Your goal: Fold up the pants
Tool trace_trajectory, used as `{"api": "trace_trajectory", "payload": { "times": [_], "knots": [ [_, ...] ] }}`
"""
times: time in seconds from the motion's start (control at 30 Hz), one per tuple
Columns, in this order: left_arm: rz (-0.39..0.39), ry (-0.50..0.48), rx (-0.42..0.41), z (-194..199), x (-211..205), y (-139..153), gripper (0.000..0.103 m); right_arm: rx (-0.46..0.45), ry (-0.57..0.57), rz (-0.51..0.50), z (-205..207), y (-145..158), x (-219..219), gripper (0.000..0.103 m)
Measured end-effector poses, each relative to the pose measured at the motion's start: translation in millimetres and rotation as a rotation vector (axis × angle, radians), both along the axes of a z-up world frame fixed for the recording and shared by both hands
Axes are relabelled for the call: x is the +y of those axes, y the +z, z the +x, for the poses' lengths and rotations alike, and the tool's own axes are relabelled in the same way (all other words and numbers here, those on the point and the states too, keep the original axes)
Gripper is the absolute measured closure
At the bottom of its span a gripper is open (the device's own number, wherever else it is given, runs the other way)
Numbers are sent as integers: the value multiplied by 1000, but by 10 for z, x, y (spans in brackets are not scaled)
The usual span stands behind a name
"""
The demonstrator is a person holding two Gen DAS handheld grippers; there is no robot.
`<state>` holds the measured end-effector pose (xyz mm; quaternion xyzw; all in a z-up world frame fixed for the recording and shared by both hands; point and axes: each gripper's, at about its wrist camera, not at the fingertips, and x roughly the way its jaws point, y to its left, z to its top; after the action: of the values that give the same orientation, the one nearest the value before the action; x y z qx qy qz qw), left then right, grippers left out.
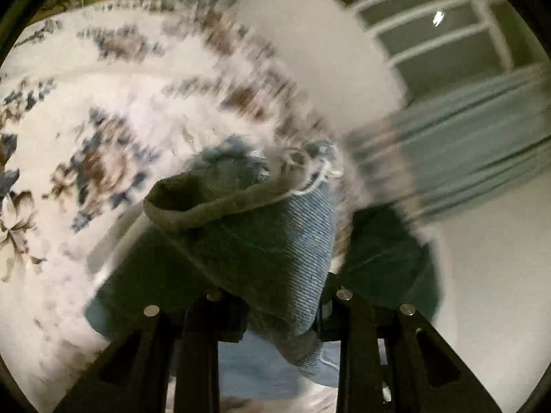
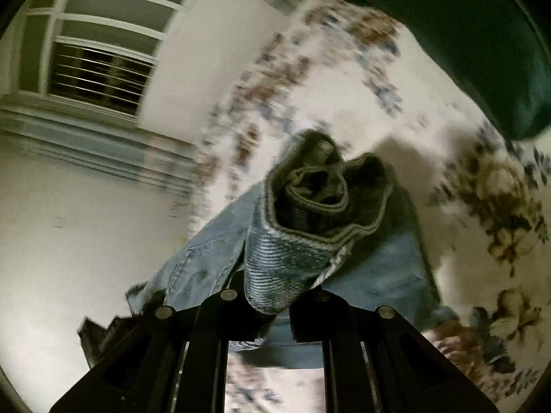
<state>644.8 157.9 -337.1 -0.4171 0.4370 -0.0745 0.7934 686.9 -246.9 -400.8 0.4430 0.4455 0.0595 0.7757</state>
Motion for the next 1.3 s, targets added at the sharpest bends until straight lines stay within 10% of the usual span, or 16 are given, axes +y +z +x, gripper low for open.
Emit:
{"api": "trace_trajectory", "payload": {
  "times": [0.13,0.33,0.5,0.6,0.7,0.87,1.3],
  "knots": [
    [51,-74,94,-80,-15,-511,78,19,-13,-14,-214,-530,29,90],
    [77,-123,129,-278,-17,-532,75,56,12,-47,-424,-645,70,86],
    [124,-127,191,-434,-20,-416,70,144,27,-118,-558,-541,31,59],
    [304,-150,223,-531,-94,-215,55,159,24,-233,-699,-315,14,43],
    [484,-172,187,-613,-190,-1,19,150,46,-388,-810,-21,83,30],
    [704,-200,115,-842,-336,413,13,136,91,-656,-1038,466,381,0],
    [909,-233,-85,-1849,-536,1502,13,-6,40,-898,-2056,1770,917,0]
  ]
}}
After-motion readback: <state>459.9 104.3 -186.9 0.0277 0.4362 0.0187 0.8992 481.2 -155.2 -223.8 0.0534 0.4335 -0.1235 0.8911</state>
